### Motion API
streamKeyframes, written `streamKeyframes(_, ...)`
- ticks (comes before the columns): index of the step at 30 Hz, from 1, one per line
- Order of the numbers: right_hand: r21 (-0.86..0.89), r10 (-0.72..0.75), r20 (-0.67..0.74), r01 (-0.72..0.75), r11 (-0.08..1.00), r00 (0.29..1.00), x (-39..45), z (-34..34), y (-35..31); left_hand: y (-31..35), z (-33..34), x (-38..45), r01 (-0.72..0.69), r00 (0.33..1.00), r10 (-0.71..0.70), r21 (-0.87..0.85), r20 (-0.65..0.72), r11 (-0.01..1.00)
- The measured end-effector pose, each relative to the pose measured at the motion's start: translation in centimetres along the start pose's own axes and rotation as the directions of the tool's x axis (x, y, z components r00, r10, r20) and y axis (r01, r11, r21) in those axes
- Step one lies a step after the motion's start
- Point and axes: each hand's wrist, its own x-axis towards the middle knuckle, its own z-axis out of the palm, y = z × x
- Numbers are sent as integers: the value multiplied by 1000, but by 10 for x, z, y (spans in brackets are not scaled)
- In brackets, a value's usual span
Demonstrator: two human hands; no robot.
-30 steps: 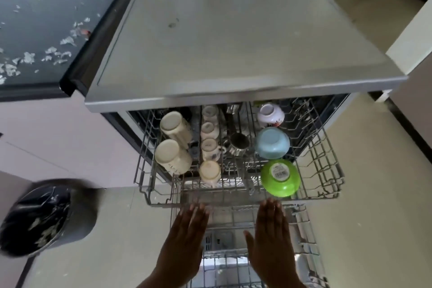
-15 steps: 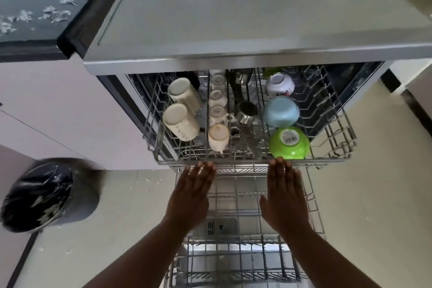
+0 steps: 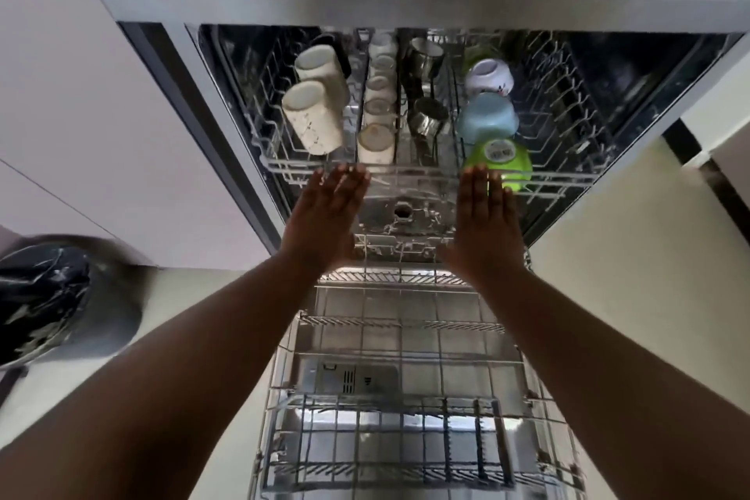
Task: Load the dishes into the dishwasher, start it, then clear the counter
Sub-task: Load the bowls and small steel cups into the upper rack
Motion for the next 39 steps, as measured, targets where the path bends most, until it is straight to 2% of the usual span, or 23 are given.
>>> streamKeyframes(6, -16, -32, 44, 32, 999, 999, 40, -17, 8, 2, -5, 44, 100, 992, -101, 24, 80, 995)
streamKeyframes(11, 5, -40, 25, 40, 999, 999, 45, -10, 11, 4, 5, 49, 130, 989, -129, -16, 76, 991)
streamKeyframes(15, -9, -61, 28, 62, 998, 998, 42, -12, 16, 8, 0, 47, 125, 985, -120, -31, 126, 992)
streamKeyframes(18, -42, -49, 108, 54, 998, 993, 40, -26, 14, 12, -18, 45, 145, 972, -133, -50, 192, 988)
streamKeyframes(21, -77, -26, 205, 42, 996, 978, 43, -49, 11, 13, -39, 35, 189, 938, -144, -117, 315, 975)
streamKeyframes(23, -71, -6, 227, 23, 997, 974, 36, -64, 10, 11, -49, 13, 248, 911, -162, -189, 378, 950)
streamKeyframes(27, 11, 11, 199, -14, 1000, 980, -23, -66, -3, 3, -60, -68, 242, 910, -125, -263, 395, 934)
streamKeyframes(29, 66, 18, 258, -37, 997, 966, -62, -60, -19, -5, -62, -112, 269, 880, -119, -275, 459, 923)
streamKeyframes(34, 176, -58, 406, -16, 984, 912, -147, -61, -89, -32, -71, -197, 357, 811, -171, -242, 559, 902)
streamKeyframes(39, 173, -146, 459, 72, 982, 876, -193, -80, -163, -76, -73, -250, 344, 828, -149, -281, 540, 896)
